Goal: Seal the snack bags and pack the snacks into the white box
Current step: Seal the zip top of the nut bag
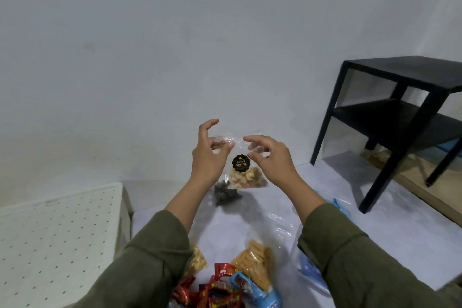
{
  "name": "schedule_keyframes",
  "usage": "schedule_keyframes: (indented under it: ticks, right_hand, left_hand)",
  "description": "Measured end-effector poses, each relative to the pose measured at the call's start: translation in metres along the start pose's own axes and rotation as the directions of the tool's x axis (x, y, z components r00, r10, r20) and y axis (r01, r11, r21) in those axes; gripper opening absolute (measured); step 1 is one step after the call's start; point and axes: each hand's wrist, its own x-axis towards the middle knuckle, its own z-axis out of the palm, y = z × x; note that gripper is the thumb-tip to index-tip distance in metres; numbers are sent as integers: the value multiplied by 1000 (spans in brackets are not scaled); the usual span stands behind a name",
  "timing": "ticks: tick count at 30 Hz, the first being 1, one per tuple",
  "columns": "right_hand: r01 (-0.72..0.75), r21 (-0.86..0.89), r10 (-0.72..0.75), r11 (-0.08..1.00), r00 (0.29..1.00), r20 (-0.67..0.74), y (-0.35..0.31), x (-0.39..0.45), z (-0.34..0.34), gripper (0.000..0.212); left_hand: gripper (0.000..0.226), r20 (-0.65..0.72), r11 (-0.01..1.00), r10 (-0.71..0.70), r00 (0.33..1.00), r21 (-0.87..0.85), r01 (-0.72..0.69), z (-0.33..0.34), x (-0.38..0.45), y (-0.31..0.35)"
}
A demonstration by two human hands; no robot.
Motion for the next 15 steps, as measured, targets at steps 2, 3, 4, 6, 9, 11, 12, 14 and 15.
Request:
schedule_keyframes:
  ticks: [2,3,4,6,9,11,12,14,15]
  right_hand:
    - [-31,16,30,999,1000,4,12,6,-5,36]
    - [-42,26,42,999,999,8,18,10,-8,36]
    - [-53,36,52,998,999,13,26,15,-10,36]
    - [-76,52,74,996,997,30,44,25,-15,36]
    - [-102,28,100,994,991,85,76,42,-20,38]
    - [-120,-2,120,993,985,123,101,54,-22,39]
    - [-134,-17,135,991,981,141,114,60,-23,39]
    - [-166,-44,171,985,968,181,140,71,-20,38]
    - [-179,-56,187,982,961,203,153,77,-18,38]
  left_hand:
    - [59,39,999,25,999,34,-26,10,0,-11]
    - [62,58,998,39,998,54,-42,17,0,-18]
    - [62,76,995,49,996,79,-55,24,1,-24]
    - [59,103,986,57,993,151,-72,40,4,-39]
    - [50,109,968,25,994,246,-52,67,13,-61]
    - [48,93,957,-16,996,289,-12,85,21,-78]
    - [49,78,952,-39,996,306,13,95,24,-88]
    - [50,47,941,-100,994,328,79,112,30,-108]
    - [51,30,933,-132,991,340,114,121,33,-117]
